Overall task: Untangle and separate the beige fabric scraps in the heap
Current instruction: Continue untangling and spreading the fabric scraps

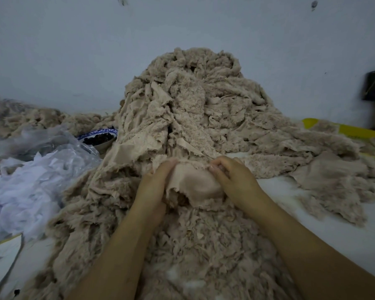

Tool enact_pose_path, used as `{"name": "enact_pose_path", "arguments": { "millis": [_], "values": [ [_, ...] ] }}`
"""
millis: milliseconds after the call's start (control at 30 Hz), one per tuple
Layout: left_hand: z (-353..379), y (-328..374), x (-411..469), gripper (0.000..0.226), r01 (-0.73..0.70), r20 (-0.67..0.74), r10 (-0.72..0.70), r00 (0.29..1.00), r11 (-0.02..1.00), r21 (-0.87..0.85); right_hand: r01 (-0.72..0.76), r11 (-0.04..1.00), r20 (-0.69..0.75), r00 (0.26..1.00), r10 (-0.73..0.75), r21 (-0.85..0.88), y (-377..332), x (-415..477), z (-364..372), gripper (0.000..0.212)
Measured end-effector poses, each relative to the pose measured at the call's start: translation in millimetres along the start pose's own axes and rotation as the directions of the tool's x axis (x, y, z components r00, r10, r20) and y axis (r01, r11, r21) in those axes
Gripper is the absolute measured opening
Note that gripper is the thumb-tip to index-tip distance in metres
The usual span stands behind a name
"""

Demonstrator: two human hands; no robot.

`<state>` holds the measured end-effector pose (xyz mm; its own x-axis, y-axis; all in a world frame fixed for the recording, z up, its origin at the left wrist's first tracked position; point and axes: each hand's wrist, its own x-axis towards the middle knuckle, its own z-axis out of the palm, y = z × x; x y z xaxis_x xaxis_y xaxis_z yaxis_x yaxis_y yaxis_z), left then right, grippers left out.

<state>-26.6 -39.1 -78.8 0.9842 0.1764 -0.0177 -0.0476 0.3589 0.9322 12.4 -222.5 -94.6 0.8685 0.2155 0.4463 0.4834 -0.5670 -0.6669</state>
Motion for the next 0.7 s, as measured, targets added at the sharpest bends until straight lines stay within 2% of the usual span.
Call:
{"name": "enact_pose_path", "arguments": {
  "millis": [67, 133, 200, 300, 500, 633, 700],
  "values": [
    [-0.7, 0.9, 0.5, 0.024, 0.032, 0.011, -0.032, 0.999, 0.999, -0.016, -0.109, 0.983, -0.012, 0.994, 0.112, 0.149, 1.4, 1.7, 0.2, 0.021],
    [-1.1, 0.2, 1.4, 0.024, 0.056, 0.009, -0.055, 0.998, 0.998, -0.030, -0.191, 0.919, -0.005, 0.979, 0.205, 0.344, 0.1, 1.6, 0.3, 0.028],
    [-2.7, -0.8, 1.6, 0.021, 0.065, 0.005, -0.064, 0.998, 0.996, -0.067, -0.235, 0.863, 0.022, 0.967, 0.253, 0.448, -0.5, 2.0, 0.8, 0.038],
    [-3.0, -0.2, 0.9, 0.037, 0.063, 0.032, -0.059, 0.998, 0.990, -0.128, -0.275, 0.820, 0.045, 0.955, 0.293, 0.502, -3.0, 1.0, 2.6, 0.059],
    [-1.2, -0.2, 1.3, 0.051, 0.104, 0.136, -0.077, 0.988, 0.973, -0.205, -0.332, 0.752, 0.104, 0.936, 0.335, 0.569, -1.3, 1.6, 3.8, 0.053],
    [-1.0, -1.7, 0.4, 0.048, 0.157, 0.240, -0.097, 0.966, 0.957, -0.245, -0.317, 0.751, 0.089, 0.941, 0.328, 0.580, -5.0, 0.7, 3.8, 0.055],
    [1.2, -3.2, -0.6, 0.043, 0.135, 0.248, -0.086, 0.965, 0.973, -0.187, -0.313, 0.758, 0.080, 0.941, 0.328, 0.573, -6.3, 0.9, 3.5, 0.072]
  ]
}}
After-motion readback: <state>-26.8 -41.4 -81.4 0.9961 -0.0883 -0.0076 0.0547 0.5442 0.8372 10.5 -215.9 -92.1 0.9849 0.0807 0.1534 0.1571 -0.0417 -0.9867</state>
